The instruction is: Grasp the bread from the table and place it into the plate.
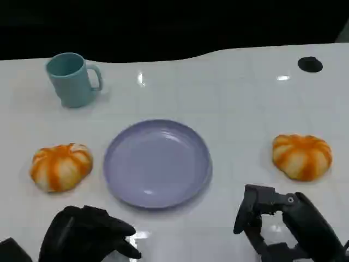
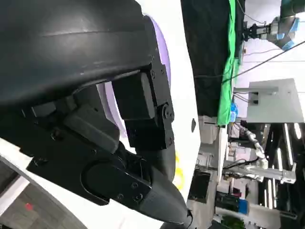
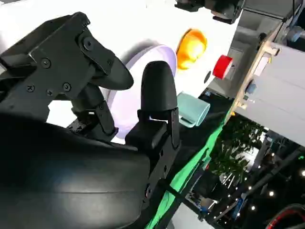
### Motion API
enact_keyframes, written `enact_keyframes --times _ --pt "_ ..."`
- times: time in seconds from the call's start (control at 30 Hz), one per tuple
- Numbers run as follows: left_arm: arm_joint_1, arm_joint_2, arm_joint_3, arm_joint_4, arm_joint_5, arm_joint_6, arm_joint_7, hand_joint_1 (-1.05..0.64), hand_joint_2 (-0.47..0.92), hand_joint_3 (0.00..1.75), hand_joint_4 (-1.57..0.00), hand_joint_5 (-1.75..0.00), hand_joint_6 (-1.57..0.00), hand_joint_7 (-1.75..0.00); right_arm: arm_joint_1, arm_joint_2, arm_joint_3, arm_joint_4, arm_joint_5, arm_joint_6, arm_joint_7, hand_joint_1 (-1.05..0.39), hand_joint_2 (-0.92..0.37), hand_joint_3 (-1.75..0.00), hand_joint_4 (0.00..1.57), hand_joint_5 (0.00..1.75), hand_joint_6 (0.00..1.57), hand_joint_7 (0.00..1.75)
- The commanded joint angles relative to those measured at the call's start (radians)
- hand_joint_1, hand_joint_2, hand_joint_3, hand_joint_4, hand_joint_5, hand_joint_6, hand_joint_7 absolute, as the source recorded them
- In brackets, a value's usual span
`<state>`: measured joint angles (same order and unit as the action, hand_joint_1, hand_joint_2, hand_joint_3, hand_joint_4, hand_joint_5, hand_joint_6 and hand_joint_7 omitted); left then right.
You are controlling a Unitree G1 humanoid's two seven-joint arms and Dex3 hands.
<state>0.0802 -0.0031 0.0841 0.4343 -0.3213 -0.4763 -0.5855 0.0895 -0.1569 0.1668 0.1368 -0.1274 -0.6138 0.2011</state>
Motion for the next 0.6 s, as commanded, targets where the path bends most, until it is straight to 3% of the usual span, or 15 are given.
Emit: enact_keyframes --times 0.03,0.6 --pt "0.006 0.018 0.007 -0.003 0.003 -0.008 -0.001 -1.05 0.79 0.00 -1.57 -0.34 -1.57 -0.10 0.001 -0.006 -0.002 0.008 0.001 -0.020 -0.004 -0.05 -0.37 -1.35 0.82 1.75 0.74 1.41" --pt "-0.006 0.016 0.010 0.014 -0.008 -0.008 -0.013 -1.05 0.78 0.00 -1.57 -0.34 -1.57 -0.11 -0.002 -0.006 -0.002 0.017 0.000 -0.020 -0.002 -0.06 -0.37 -1.34 0.82 1.75 0.74 1.41"
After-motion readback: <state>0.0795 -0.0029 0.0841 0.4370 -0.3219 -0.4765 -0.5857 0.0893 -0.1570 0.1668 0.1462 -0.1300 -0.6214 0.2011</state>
